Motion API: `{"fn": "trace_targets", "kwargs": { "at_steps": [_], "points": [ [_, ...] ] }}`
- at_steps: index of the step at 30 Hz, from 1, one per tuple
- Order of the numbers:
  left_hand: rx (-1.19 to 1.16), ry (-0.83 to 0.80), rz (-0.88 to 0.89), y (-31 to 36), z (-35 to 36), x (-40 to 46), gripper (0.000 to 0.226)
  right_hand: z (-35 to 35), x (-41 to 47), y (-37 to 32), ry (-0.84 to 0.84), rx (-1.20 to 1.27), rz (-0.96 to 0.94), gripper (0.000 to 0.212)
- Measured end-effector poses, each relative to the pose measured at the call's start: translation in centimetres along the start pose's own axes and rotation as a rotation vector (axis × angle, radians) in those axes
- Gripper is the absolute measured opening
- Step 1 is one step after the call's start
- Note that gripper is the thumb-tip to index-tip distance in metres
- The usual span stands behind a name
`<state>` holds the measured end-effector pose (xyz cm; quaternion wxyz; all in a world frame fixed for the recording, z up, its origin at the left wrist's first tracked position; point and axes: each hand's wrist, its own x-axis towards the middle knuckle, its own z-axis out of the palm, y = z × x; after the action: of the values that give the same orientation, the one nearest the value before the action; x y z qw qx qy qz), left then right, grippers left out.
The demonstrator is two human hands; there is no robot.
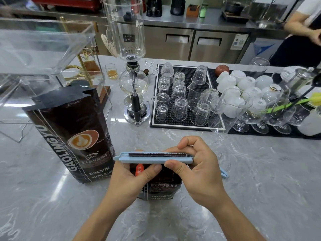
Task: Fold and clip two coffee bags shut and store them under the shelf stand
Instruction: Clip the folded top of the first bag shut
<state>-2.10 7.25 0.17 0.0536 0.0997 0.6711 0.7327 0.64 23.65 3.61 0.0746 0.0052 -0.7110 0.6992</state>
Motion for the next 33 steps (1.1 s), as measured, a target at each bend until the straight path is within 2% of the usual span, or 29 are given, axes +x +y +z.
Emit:
{"fn": "trace_targets", "kwargs": {
  "at_steps": [3, 7, 12, 22, 24, 27, 30, 33],
  "points": [
    [-0.025, 0.022, -0.002, 0.1, -0.4, -0.2, 0.028, 0.0, 0.1, 0.1, 0.005, 0.006, 0.007, 0.034],
    [-0.223, 0.104, -0.051, 0.1, -0.7, -0.6, 0.052, -0.1, 0.1, 0.4, 0.024, -0.007, 0.014, 0.034],
    [-0.268, 0.165, -0.068, 0.3, -0.7, -0.8, 0.058, -0.1, 0.0, 0.1, 0.025, 0.039, 0.032, 0.035],
    [-0.244, 0.242, -0.067, 0.6, -0.4, -1.1, 0.052, -0.2, -0.2, 0.0, 0.023, 0.029, -0.008, 0.027],
    [-0.245, 0.258, -0.054, 0.7, -0.2, -1.1, 0.050, -0.2, -0.2, -0.1, 0.016, 0.013, -0.008, 0.034],
    [-0.252, 0.271, -0.031, 0.6, 0.0, -1.1, 0.049, -0.3, -0.1, 0.0, 0.025, 0.020, 0.004, 0.030],
    [-0.250, 0.280, -0.018, 0.5, 0.1, -1.2, 0.047, -0.3, -0.1, -0.2, 0.009, 0.006, 0.004, 0.048],
    [-0.247, 0.292, 0.002, 0.7, 0.1, -1.2, 0.048, -0.3, -0.1, -0.2, 0.016, -0.005, -0.010, 0.041]
  ]
}}
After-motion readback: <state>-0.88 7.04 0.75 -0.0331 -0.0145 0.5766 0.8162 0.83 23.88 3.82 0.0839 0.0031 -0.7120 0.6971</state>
